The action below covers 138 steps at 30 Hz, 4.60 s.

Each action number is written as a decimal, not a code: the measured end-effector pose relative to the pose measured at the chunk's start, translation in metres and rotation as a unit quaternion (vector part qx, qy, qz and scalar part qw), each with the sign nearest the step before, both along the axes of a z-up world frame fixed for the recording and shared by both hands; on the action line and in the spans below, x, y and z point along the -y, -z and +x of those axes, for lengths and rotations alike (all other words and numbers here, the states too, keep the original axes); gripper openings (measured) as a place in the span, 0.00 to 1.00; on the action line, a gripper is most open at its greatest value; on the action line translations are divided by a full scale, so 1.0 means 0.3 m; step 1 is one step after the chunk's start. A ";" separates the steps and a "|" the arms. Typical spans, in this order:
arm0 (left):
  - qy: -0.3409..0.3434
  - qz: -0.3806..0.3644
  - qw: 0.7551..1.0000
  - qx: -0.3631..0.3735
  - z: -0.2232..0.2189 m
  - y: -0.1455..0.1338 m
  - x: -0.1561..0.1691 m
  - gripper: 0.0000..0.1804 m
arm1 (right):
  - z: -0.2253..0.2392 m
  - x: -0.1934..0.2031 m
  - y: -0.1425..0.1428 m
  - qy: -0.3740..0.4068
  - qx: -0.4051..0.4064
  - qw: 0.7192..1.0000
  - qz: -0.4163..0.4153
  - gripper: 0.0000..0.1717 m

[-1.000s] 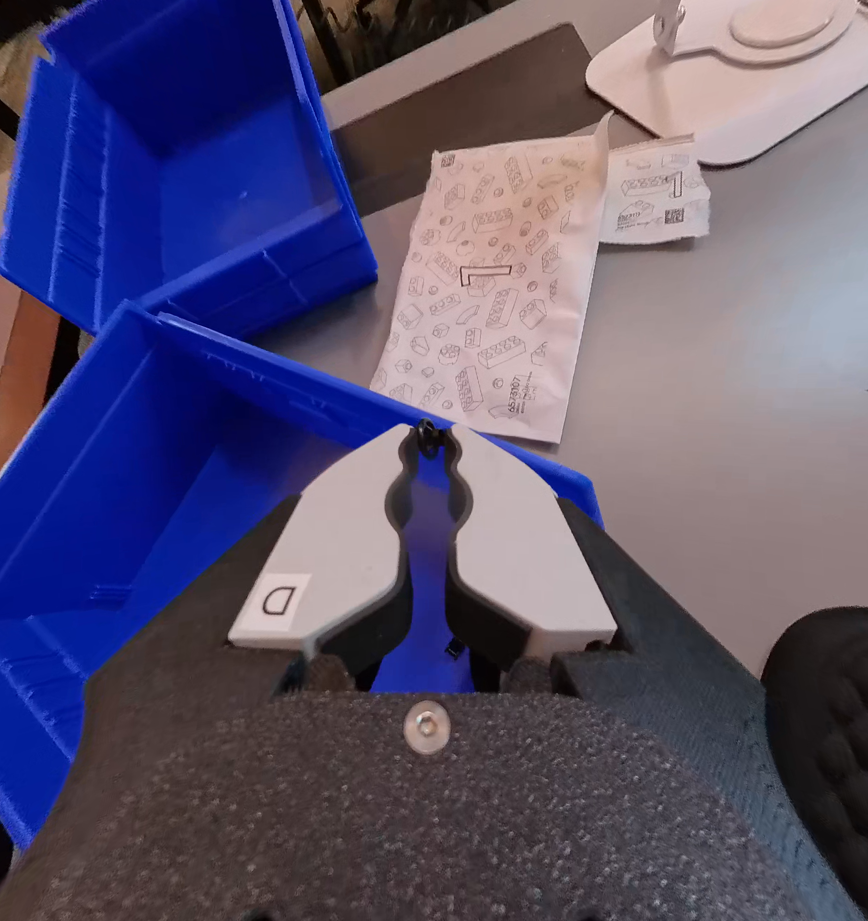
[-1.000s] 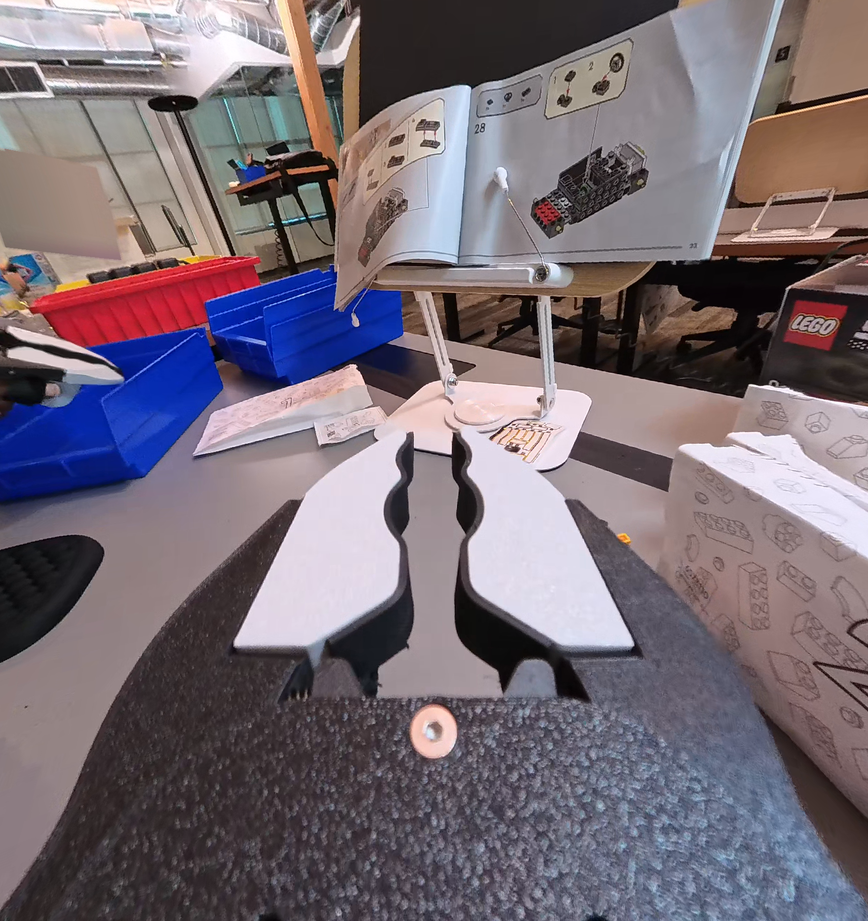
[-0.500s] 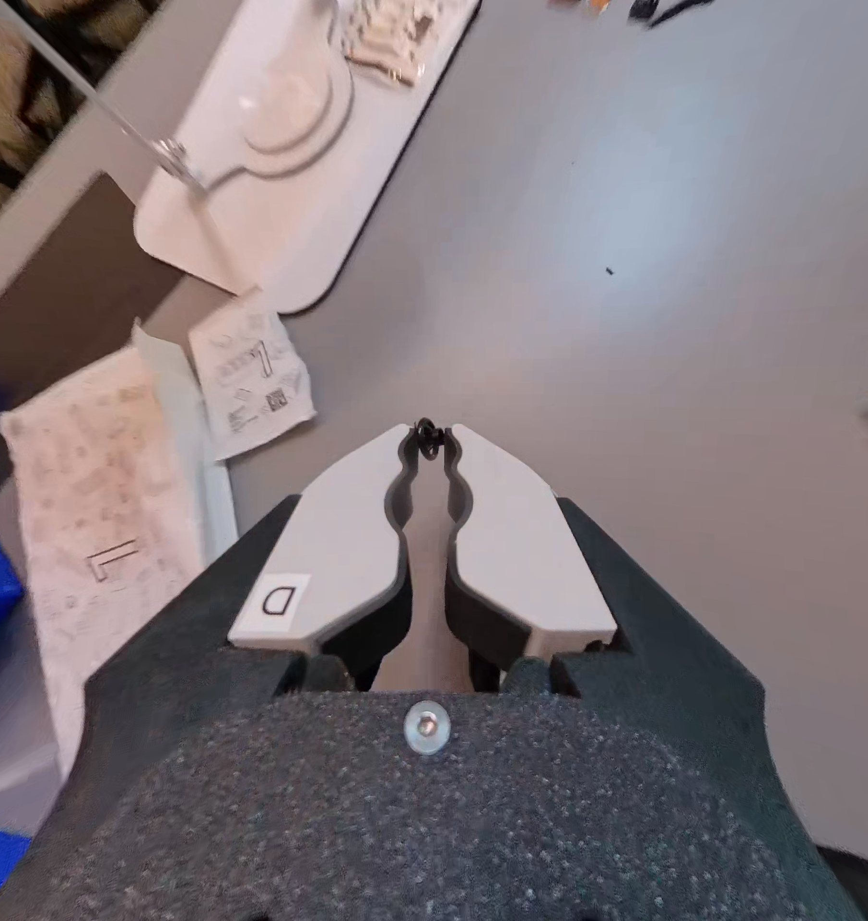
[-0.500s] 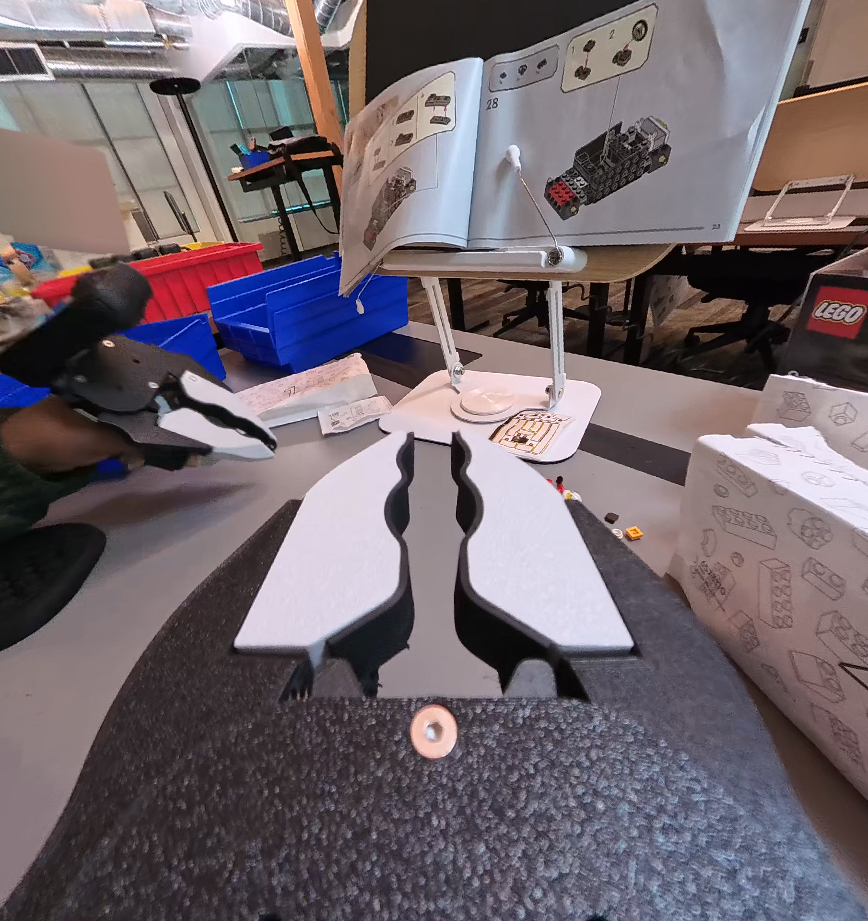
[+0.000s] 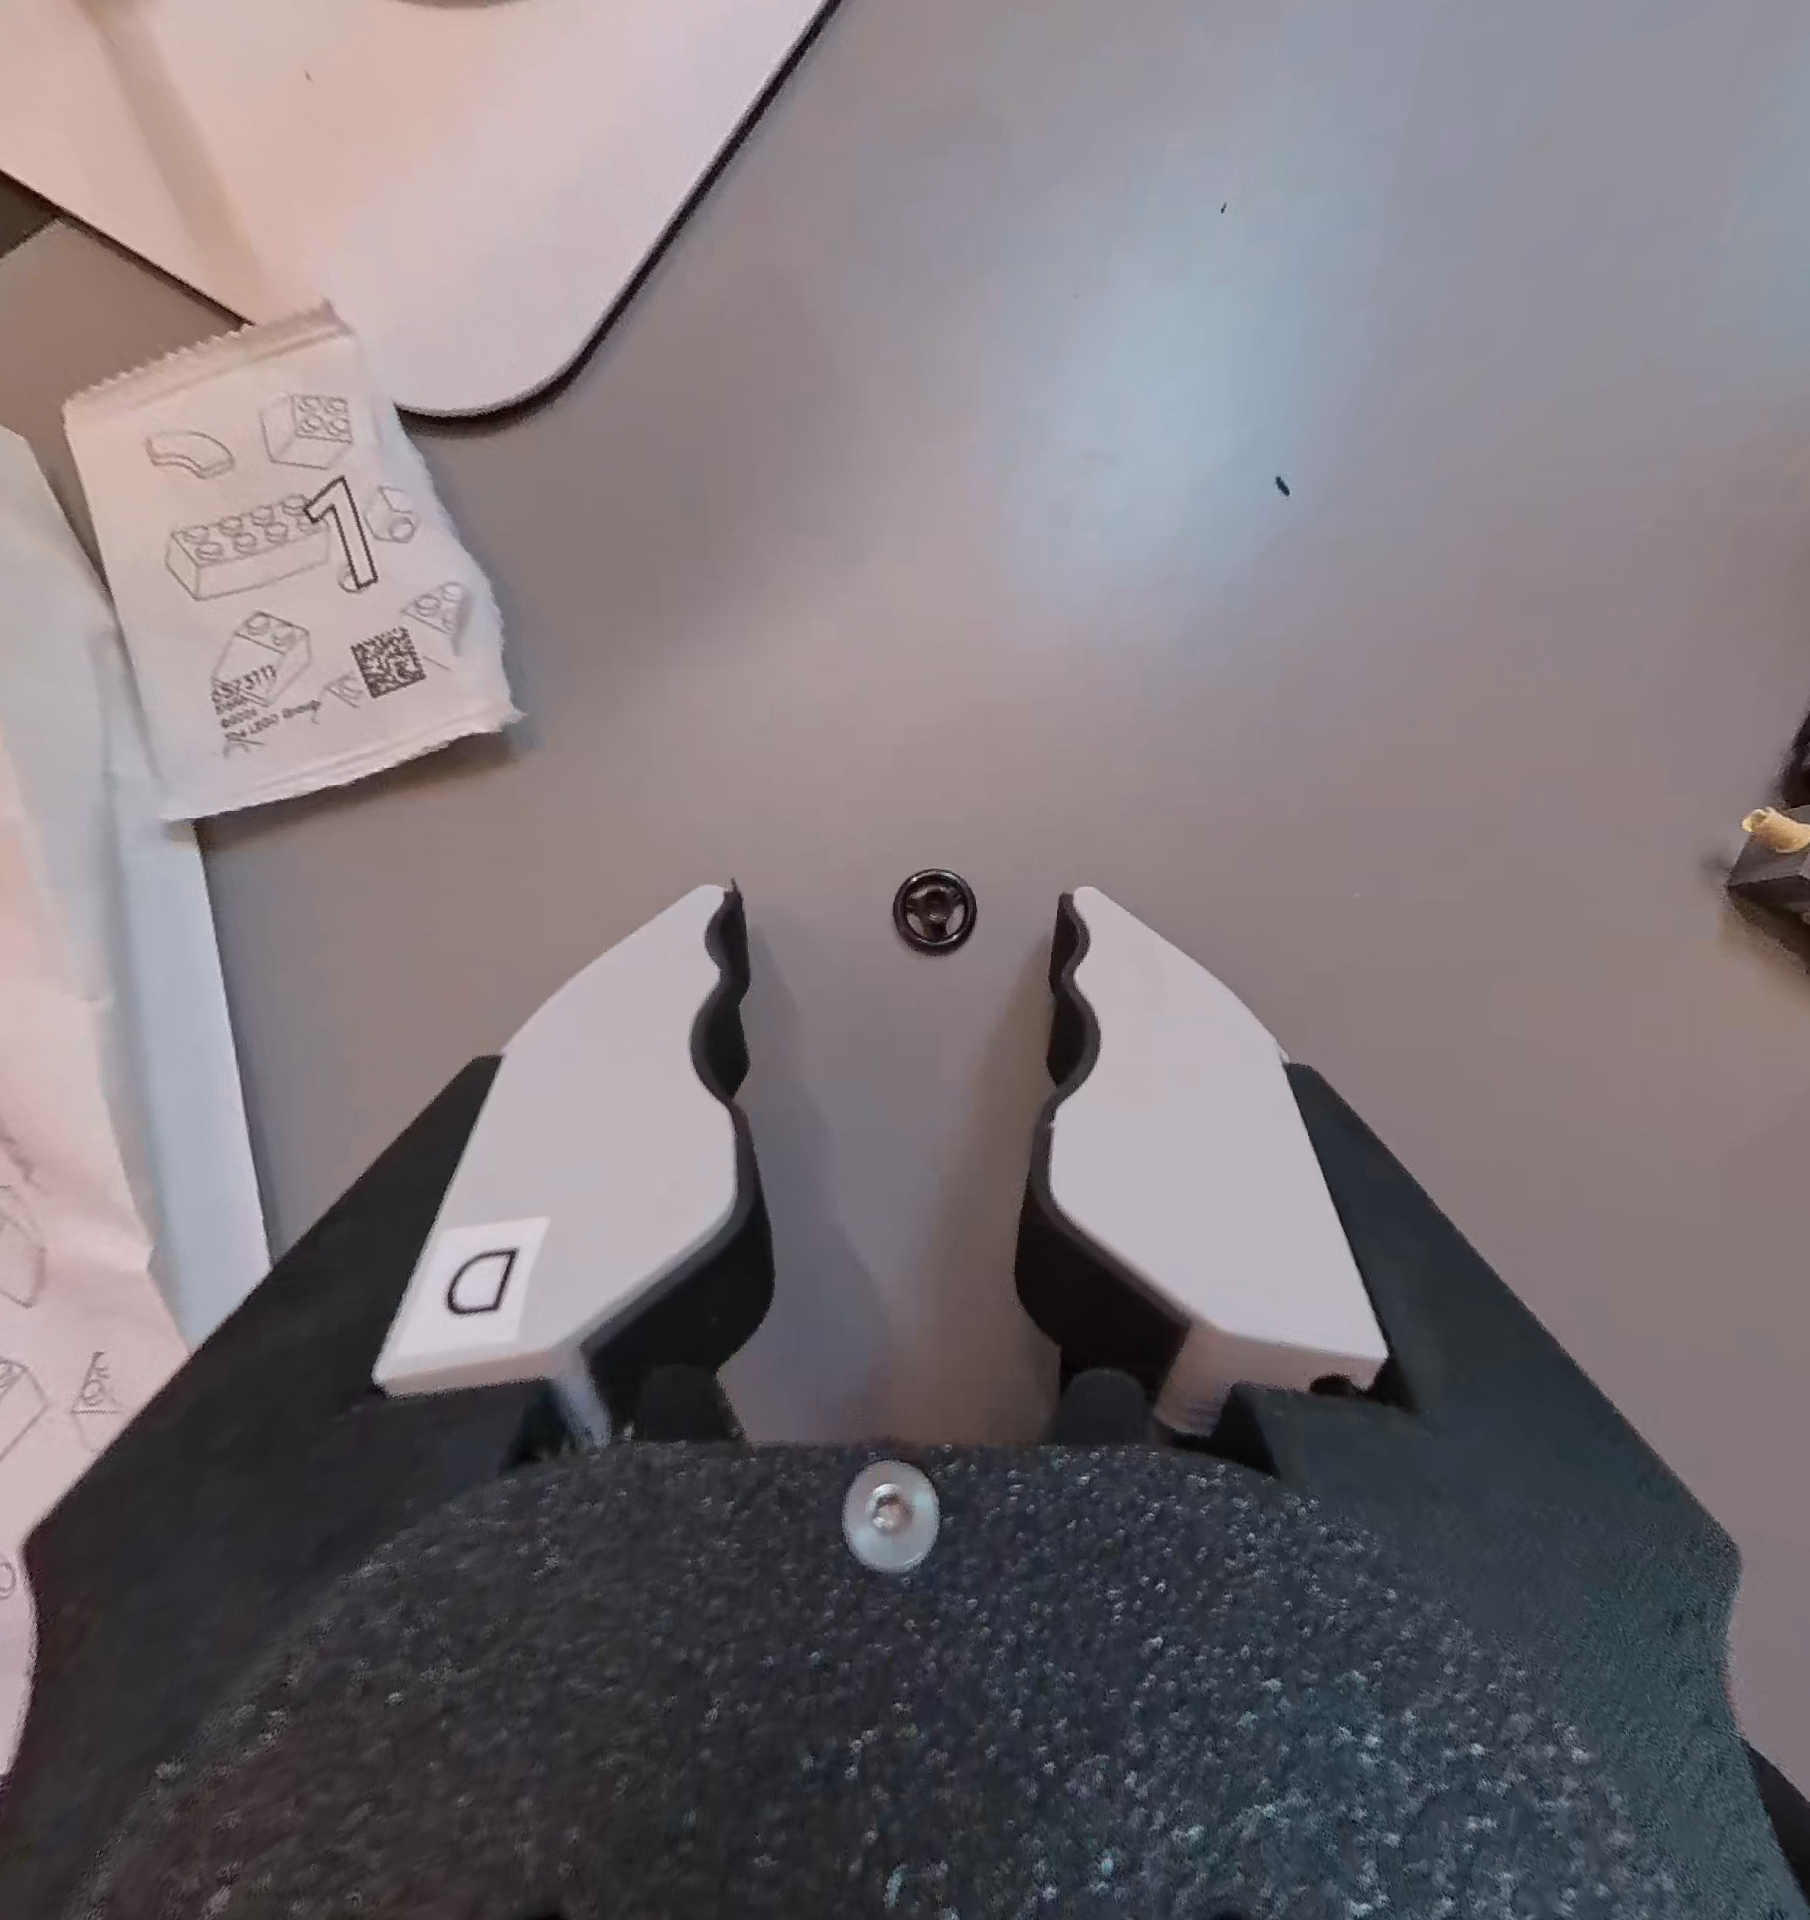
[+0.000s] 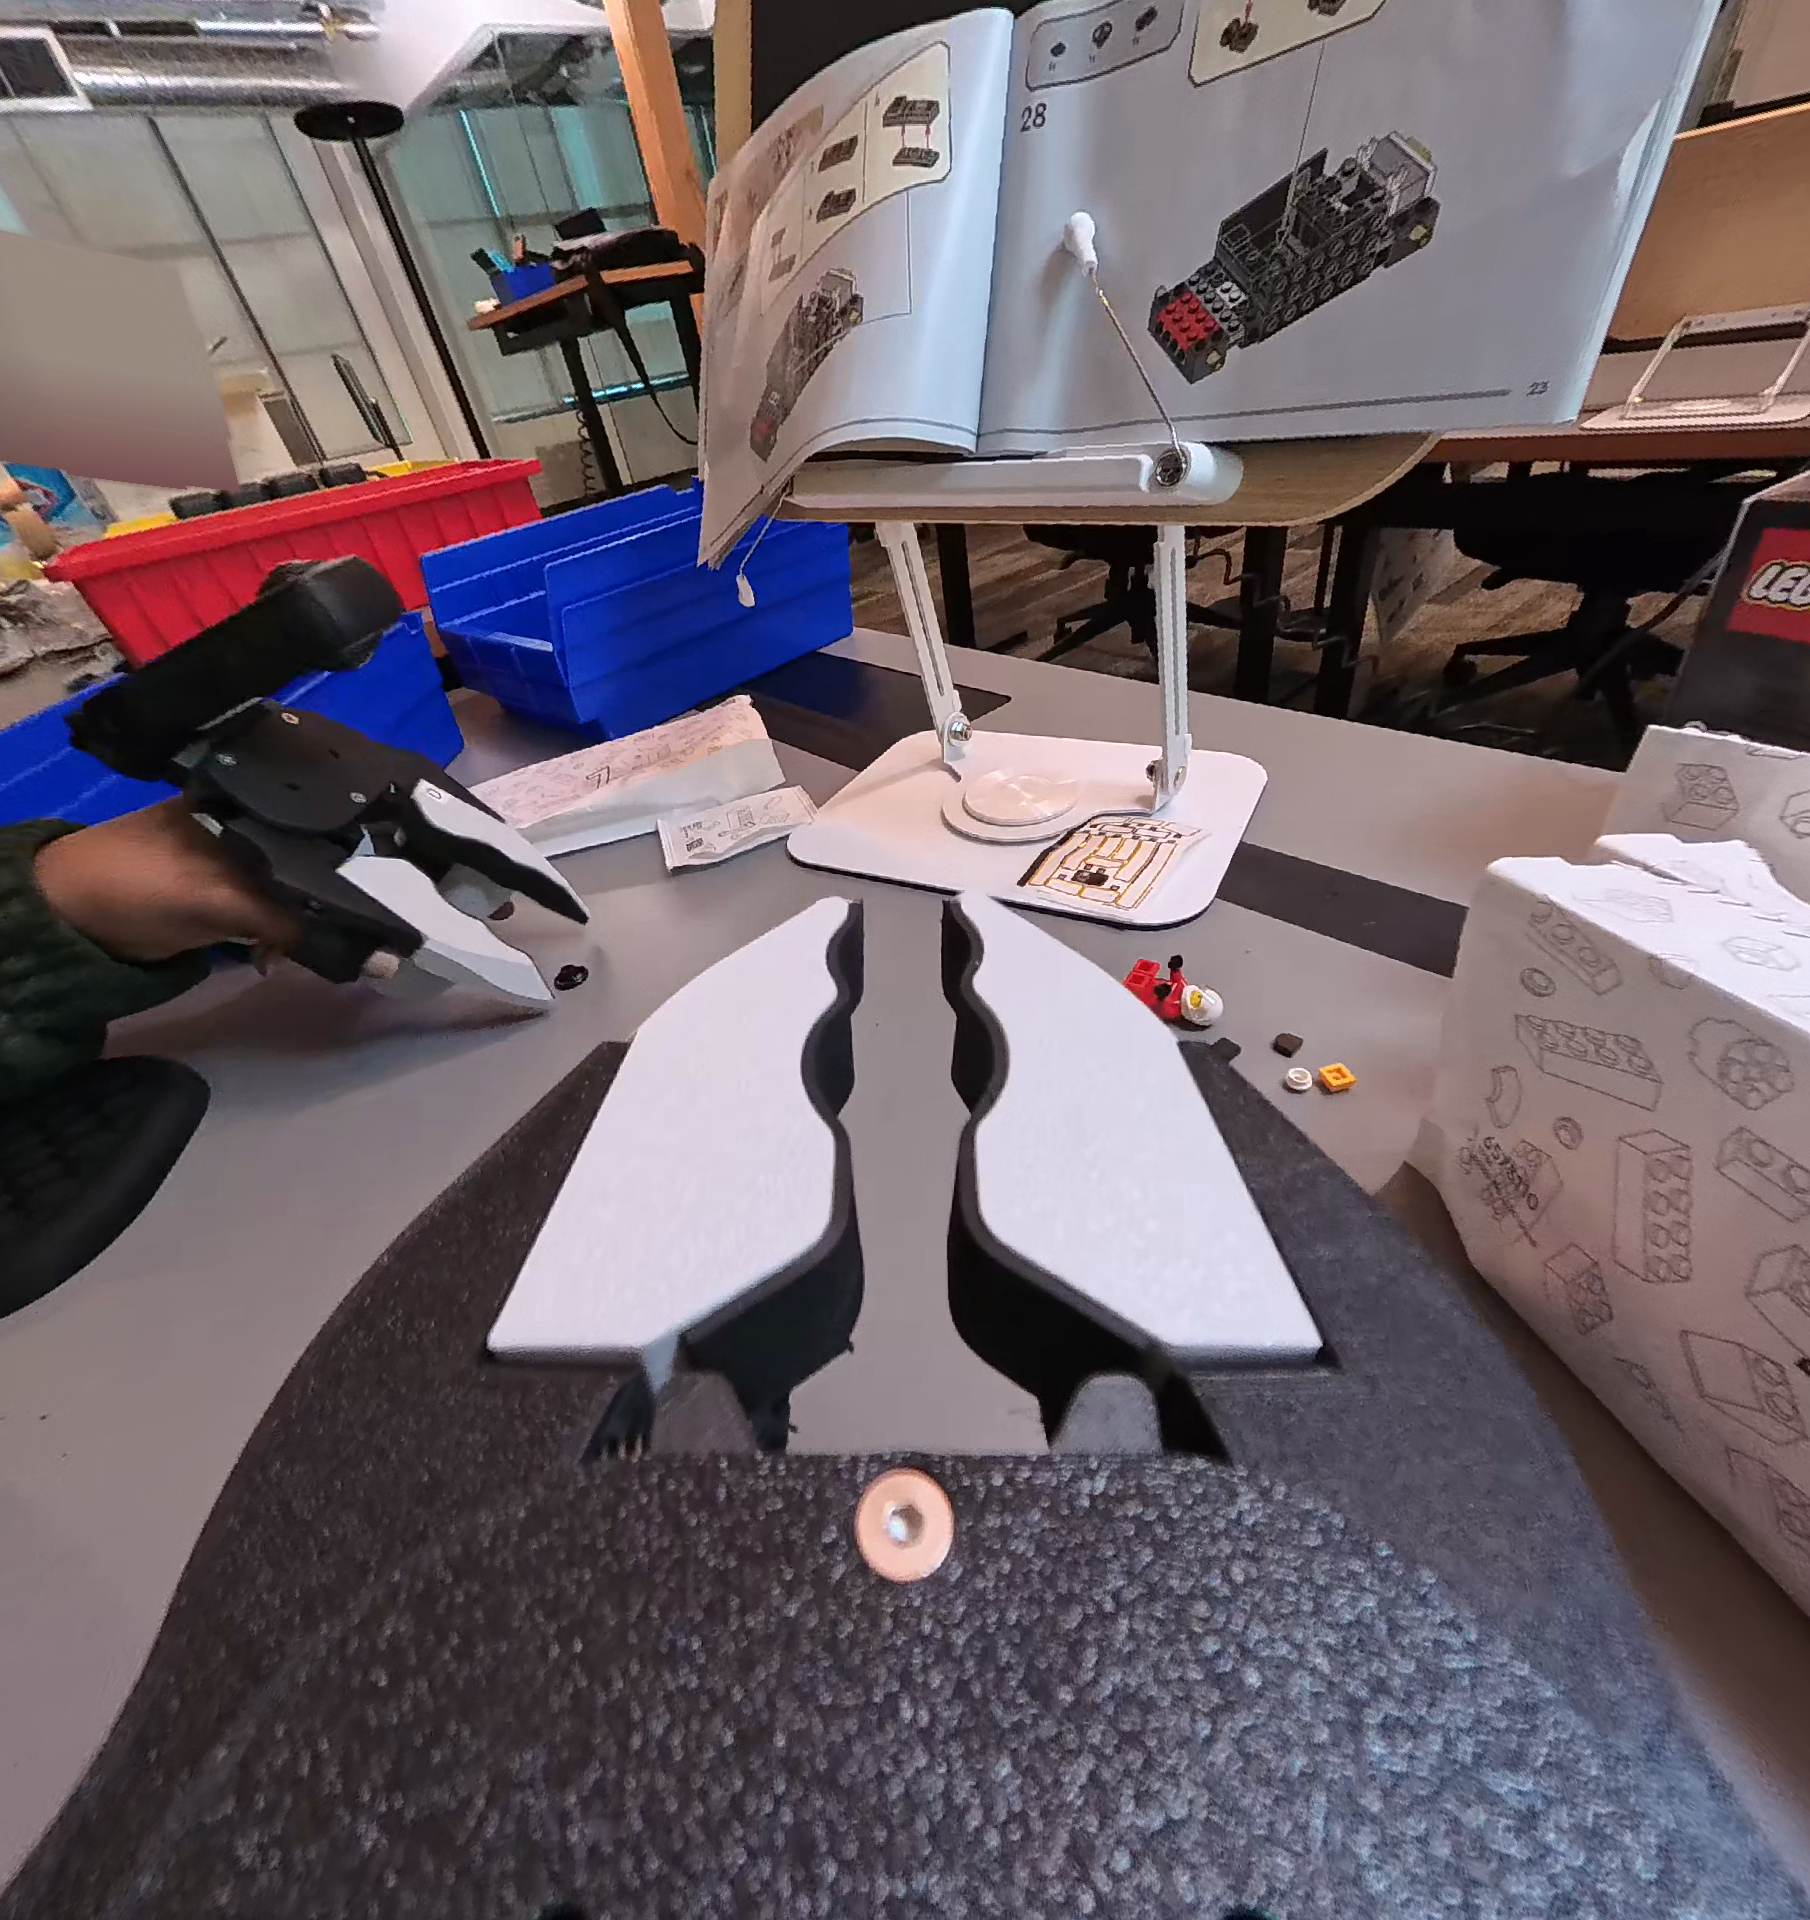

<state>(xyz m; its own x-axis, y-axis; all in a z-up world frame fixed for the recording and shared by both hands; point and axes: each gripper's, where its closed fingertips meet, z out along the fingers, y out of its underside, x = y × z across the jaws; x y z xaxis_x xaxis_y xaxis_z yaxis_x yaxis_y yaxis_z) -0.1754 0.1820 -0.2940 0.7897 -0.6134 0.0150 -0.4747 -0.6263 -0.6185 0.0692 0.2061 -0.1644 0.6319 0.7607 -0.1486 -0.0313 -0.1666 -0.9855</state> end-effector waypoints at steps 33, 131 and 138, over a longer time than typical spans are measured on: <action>0.294 0.161 0.932 0.139 0.380 -0.179 0.258 0.21 | -0.227 0.393 0.250 -0.303 0.296 0.896 -0.131 0.13; 0.411 0.096 0.834 0.356 0.497 -0.419 0.531 0.04 | -0.342 0.605 0.013 -0.405 0.121 0.903 0.077 0.05; 0.404 0.068 0.823 0.394 0.494 -0.429 0.531 0.04 | -0.345 0.605 0.010 -0.387 0.140 0.907 0.093 0.04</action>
